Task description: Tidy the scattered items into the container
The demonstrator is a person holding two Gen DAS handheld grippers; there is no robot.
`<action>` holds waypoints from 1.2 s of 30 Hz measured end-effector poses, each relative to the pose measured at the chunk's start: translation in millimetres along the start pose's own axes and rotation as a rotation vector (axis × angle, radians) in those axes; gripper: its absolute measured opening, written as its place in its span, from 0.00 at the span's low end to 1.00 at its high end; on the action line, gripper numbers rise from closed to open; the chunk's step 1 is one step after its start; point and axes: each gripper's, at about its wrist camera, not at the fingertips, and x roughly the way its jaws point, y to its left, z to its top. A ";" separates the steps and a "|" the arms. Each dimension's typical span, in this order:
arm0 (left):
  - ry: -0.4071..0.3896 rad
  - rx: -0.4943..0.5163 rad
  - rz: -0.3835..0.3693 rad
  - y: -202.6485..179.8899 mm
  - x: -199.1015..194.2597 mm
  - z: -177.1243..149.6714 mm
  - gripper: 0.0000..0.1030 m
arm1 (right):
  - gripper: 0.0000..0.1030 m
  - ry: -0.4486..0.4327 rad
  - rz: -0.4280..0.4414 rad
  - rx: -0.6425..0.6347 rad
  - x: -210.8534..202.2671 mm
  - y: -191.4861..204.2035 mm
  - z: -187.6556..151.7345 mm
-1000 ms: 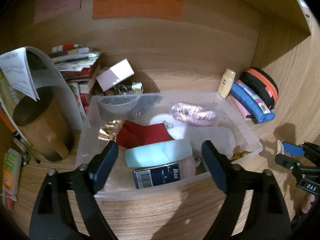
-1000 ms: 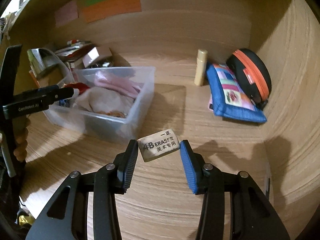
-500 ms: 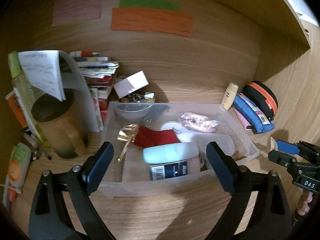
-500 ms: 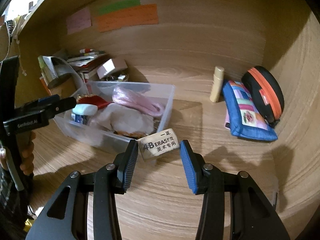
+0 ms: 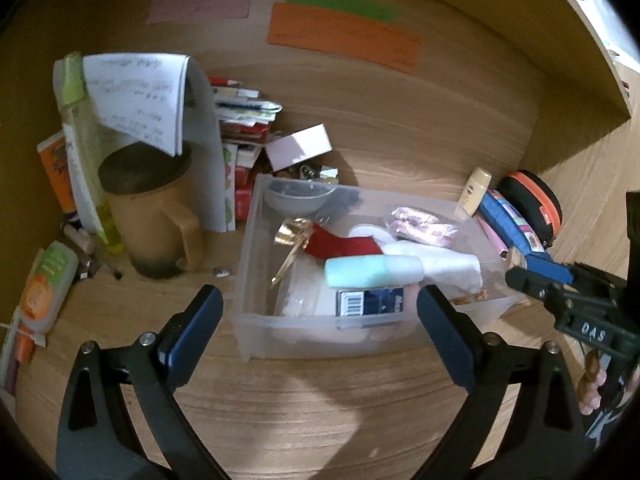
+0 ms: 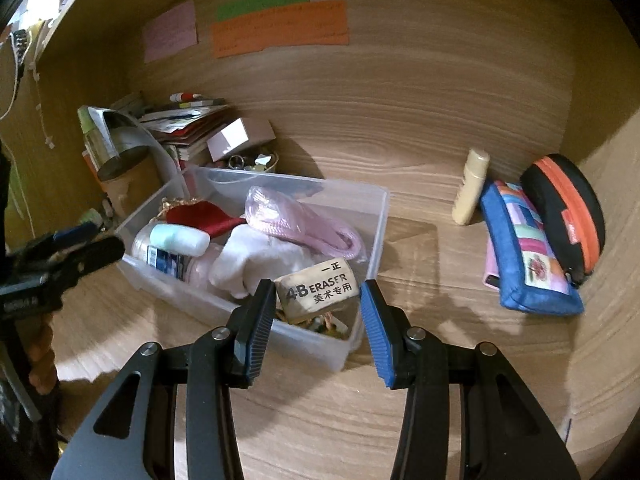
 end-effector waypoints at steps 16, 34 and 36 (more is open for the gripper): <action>0.011 -0.023 0.021 12.2 -3.9 -10.2 0.96 | 0.39 0.025 0.056 -0.060 34.0 44.1 19.6; 0.055 -0.103 0.051 34.0 -3.4 -28.2 0.96 | 0.43 0.039 -0.018 -0.126 33.6 57.9 14.6; 0.057 -0.110 0.057 36.8 -3.8 -27.6 0.96 | 0.46 0.030 -0.017 -0.125 28.3 57.9 14.8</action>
